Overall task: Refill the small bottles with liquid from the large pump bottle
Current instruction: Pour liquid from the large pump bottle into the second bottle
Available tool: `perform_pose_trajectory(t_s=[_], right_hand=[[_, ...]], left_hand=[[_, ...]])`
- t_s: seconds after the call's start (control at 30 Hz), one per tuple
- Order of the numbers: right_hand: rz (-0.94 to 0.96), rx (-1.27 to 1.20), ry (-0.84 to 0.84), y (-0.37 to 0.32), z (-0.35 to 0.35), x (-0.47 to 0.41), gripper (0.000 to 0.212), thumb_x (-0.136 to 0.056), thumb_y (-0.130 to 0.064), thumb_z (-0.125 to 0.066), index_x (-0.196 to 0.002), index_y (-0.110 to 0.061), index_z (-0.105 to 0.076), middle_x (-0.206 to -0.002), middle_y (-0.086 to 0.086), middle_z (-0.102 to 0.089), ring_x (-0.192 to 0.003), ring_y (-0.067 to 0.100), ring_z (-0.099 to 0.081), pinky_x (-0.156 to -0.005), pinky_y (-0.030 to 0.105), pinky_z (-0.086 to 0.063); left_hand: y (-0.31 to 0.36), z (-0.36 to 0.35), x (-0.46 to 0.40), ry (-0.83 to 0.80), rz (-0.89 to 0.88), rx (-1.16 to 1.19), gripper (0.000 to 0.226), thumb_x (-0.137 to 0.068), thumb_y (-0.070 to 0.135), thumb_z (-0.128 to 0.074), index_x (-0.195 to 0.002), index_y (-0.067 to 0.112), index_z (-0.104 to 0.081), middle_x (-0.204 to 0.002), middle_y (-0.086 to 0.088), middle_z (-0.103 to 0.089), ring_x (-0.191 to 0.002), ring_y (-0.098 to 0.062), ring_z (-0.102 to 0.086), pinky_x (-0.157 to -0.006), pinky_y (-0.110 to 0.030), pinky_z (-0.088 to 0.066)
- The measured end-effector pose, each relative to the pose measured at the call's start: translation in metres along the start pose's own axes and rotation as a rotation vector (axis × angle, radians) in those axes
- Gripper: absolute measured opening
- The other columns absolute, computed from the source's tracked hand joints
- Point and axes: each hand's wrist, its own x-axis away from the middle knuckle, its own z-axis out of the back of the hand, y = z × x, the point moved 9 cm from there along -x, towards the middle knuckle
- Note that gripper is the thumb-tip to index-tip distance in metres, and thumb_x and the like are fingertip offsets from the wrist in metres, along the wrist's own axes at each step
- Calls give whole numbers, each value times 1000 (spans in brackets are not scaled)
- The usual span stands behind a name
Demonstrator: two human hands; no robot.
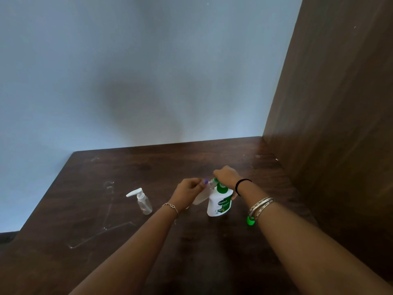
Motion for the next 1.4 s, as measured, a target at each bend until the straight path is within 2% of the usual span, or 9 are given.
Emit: perform_pose_trajectory(t_s=[0.07,0.17,0.33,0.53,0.67,0.9,1.03,1.2,1.4], right_hand=[[23,38,74,1,1,-4,24,-86,-24,-45,-67,-10,-49,-90,15,-57,-82,29,-55,-76,37,-48],[22,66,99,4,-1,-8,22,-85,-27,-45,-79,-8,-54,-88,13,-58,-80,28,-56,-74,34,-45],[7,28,29,3,-1,-1,23,-89,-27,-42,-87,-7,-54,-90,13,-54,-84,28,-54,-78,38,-49],[-6,-2,7,2,2,3,26,-88,-27,-42,-67,-13,-49,-90,14,-55,-83,30,-56,-75,41,-51],[-11,-2,0,3,1,2,26,-88,-26,-43,-66,-13,-49,-89,13,-55,-82,29,-54,-73,39,-49],[-37,3,-32,4,-1,2,24,-91,-26,-42,-77,-9,-52,-94,15,-54,-85,29,-54,-83,46,-51],[-92,-41,-108,6,-5,4,22,-91,-24,-42,-94,-5,-51,-97,17,-52,-87,36,-54,-74,48,-54],[-85,-15,-122,6,-6,-1,17,-89,-17,-43,-81,-4,-50,-92,18,-49,-85,39,-55,-47,37,-51],[-35,69,-20,9,-5,-8,16,-87,-21,-45,-94,-8,-49,-106,18,-56,-88,32,-56,-74,47,-55]], left_hand=[[-3,4,0,22,18,-11,47,-87,48,-44,-94,9,-69,-77,-2,-60,-71,-10,-51,-66,-27,-39],[-7,7,-1,26,32,-13,34,-95,31,-41,-103,14,-69,-95,-2,-64,-91,-15,-57,-79,-30,-41],[-3,1,3,-63,9,-16,51,-88,50,-40,-94,7,-68,-68,-1,-55,-58,-9,-45,-56,-25,-34],[-3,0,4,-70,51,95,39,-96,37,-33,-110,19,-65,-96,1,-62,-88,-13,-56,-66,-24,-44],[0,-3,5,-109,-3,59,27,-92,31,-47,-102,14,-65,-83,-2,-63,-73,-8,-55,-67,-25,-42],[-7,-4,1,-116,-62,-1,49,-74,17,-74,-120,12,-59,-111,-7,-67,-102,-18,-63,-96,-37,-49],[-7,-2,2,-66,-83,-18,54,-70,17,-77,-120,12,-59,-110,-5,-68,-98,-13,-63,-94,-31,-50],[-3,-3,5,-22,-106,-17,52,-70,16,-76,-119,11,-59,-111,-3,-67,-99,-10,-61,-89,-21,-47],[-5,-1,8,-12,-97,-23,49,-70,14,-76,-117,11,-61,-109,0,-67,-95,-6,-60,-78,-6,-46]])
